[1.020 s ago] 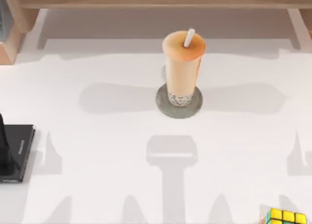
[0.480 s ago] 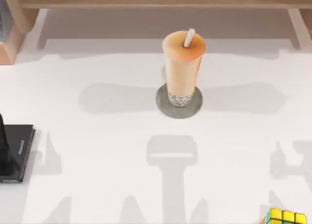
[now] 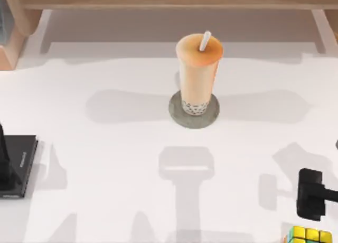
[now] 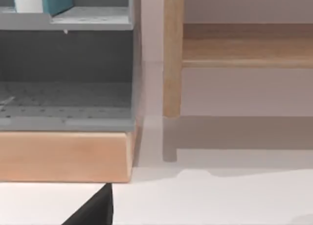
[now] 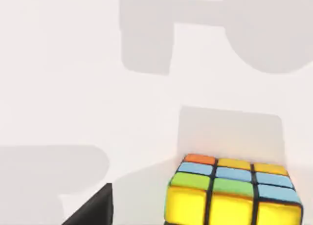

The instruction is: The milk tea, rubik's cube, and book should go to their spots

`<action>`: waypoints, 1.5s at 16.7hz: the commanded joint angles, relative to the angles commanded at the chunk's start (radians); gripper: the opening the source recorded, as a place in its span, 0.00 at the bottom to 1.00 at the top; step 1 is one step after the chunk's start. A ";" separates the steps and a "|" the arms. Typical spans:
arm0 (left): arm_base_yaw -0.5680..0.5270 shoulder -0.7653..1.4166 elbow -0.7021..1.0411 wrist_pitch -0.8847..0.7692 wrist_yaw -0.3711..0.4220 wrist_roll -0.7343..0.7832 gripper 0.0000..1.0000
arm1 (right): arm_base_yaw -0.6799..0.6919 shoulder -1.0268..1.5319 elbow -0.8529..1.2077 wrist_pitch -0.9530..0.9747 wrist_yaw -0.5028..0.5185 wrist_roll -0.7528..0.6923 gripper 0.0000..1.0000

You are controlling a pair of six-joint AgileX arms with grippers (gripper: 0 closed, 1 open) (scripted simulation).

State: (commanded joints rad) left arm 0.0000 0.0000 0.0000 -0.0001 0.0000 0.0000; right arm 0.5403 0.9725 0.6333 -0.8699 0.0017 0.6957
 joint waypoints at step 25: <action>0.000 0.000 0.000 0.000 0.000 0.000 1.00 | 0.174 0.386 0.018 0.007 -0.001 0.227 1.00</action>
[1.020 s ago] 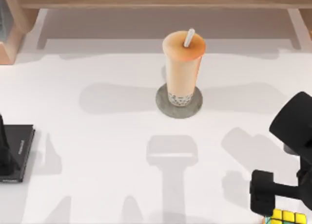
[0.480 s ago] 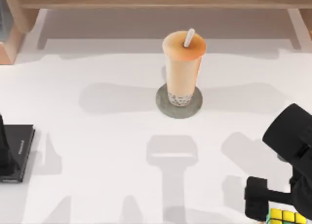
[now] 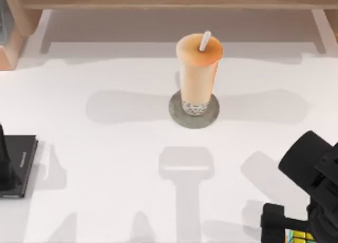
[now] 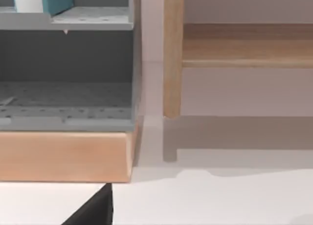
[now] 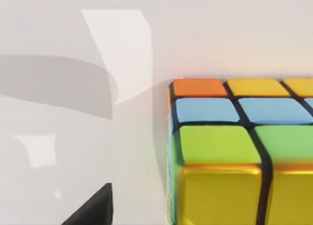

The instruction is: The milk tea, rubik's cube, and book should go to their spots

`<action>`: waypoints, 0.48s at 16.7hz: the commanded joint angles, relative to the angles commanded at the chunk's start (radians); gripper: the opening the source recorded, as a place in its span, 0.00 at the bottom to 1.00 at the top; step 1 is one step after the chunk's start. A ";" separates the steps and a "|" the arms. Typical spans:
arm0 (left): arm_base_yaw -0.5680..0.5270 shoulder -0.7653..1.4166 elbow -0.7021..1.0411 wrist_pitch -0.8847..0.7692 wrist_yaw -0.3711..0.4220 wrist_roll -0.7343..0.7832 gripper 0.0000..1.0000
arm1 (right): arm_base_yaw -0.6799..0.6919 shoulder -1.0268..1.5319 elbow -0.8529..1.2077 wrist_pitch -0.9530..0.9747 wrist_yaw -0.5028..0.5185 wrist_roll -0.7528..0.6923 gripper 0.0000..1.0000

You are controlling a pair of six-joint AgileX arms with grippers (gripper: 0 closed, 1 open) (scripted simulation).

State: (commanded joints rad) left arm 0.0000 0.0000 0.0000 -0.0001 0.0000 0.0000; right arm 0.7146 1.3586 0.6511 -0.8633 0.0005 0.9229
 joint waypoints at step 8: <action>0.000 0.000 0.000 0.000 0.000 0.000 1.00 | 0.000 0.000 0.000 0.000 0.000 0.000 0.47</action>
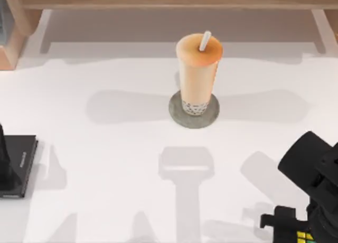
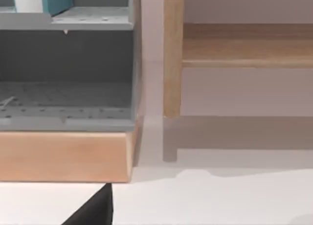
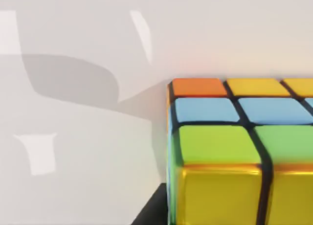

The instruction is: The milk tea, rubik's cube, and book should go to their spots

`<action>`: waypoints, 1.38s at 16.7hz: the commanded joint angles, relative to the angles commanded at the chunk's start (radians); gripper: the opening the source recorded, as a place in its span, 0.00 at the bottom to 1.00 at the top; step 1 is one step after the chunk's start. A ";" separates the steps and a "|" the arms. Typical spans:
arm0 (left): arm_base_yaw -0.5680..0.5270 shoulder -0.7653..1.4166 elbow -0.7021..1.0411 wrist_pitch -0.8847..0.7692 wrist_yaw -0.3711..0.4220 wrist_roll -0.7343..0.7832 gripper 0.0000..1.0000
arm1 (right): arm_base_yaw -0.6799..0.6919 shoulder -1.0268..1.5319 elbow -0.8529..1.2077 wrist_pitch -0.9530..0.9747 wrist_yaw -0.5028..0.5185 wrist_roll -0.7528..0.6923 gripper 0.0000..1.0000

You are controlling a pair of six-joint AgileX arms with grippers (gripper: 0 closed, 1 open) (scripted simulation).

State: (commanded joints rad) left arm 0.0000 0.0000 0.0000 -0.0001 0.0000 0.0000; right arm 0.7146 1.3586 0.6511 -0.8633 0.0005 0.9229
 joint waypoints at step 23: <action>0.000 0.000 0.000 0.000 0.000 0.000 1.00 | -0.002 -0.057 0.089 -0.143 0.001 -0.002 0.00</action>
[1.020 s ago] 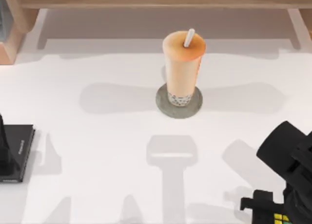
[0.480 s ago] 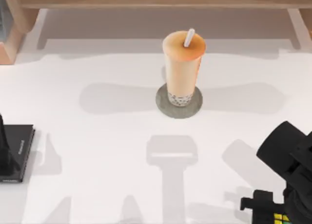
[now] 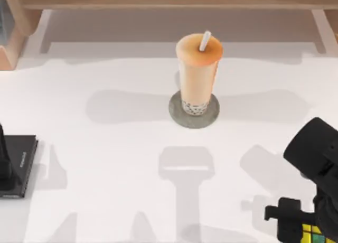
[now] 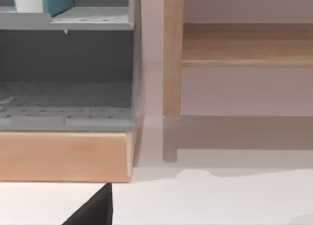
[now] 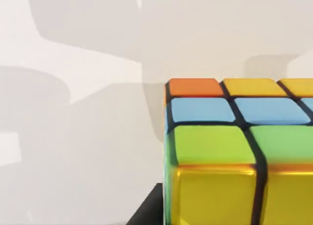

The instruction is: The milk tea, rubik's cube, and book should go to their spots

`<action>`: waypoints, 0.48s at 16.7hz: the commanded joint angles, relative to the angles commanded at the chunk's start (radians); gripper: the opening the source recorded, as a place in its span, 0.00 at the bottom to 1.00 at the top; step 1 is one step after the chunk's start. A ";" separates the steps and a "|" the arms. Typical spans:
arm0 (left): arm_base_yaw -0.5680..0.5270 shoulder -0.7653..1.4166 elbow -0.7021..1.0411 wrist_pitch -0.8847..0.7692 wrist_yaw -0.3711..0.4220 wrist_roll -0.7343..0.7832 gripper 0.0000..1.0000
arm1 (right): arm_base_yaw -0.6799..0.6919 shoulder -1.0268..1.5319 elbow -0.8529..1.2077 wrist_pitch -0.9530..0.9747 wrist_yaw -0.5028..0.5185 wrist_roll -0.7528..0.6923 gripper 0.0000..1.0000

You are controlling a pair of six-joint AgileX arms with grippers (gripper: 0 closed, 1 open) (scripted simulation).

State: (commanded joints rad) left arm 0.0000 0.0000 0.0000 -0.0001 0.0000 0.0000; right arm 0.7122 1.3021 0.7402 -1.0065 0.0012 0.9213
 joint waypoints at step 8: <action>0.000 0.000 0.000 0.000 0.000 0.000 1.00 | -0.036 0.040 0.082 0.109 0.031 -0.087 0.00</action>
State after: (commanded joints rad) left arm 0.0000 0.0000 0.0000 -0.0001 0.0000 0.0000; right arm 0.6761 1.3422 0.8220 -0.8974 0.0319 0.8339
